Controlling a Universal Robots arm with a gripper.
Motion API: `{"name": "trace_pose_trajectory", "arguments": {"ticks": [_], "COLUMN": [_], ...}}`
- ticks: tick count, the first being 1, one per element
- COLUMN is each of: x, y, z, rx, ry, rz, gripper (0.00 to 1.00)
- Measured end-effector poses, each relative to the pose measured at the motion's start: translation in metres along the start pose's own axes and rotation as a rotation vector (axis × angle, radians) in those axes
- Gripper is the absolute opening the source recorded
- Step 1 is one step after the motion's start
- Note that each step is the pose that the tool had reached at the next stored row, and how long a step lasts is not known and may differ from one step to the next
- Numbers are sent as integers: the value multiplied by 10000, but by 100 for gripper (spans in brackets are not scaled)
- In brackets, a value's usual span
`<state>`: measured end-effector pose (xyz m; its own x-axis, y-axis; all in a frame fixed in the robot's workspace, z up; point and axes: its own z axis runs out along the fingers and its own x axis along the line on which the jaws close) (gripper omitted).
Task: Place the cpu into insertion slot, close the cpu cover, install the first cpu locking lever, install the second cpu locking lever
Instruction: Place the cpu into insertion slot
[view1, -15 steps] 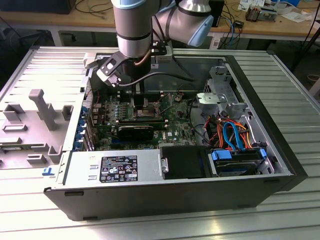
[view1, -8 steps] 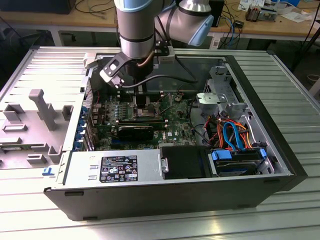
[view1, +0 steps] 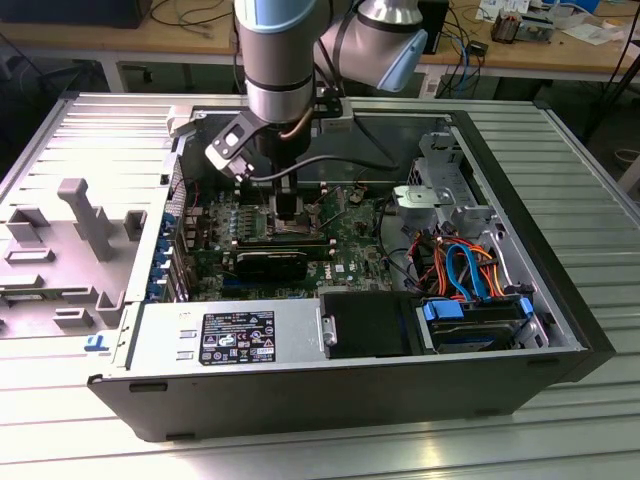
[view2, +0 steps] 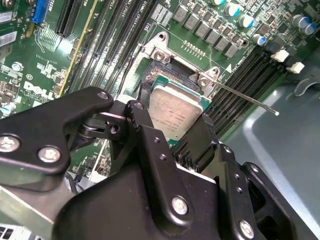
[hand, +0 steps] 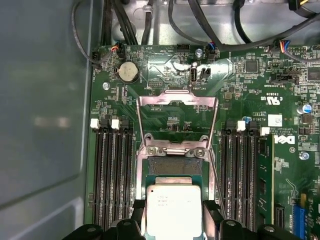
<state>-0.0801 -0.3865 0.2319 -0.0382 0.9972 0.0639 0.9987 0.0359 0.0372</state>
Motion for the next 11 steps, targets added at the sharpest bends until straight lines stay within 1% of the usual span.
{"name": "trace_pose_trajectory", "arguments": {"ticks": [4,11], "x": [-4,-12], "y": [8,10], "z": [60,129], "rx": [16,20], "ry": [1,0], "rz": [0,8], "gripper": [54,54]}}
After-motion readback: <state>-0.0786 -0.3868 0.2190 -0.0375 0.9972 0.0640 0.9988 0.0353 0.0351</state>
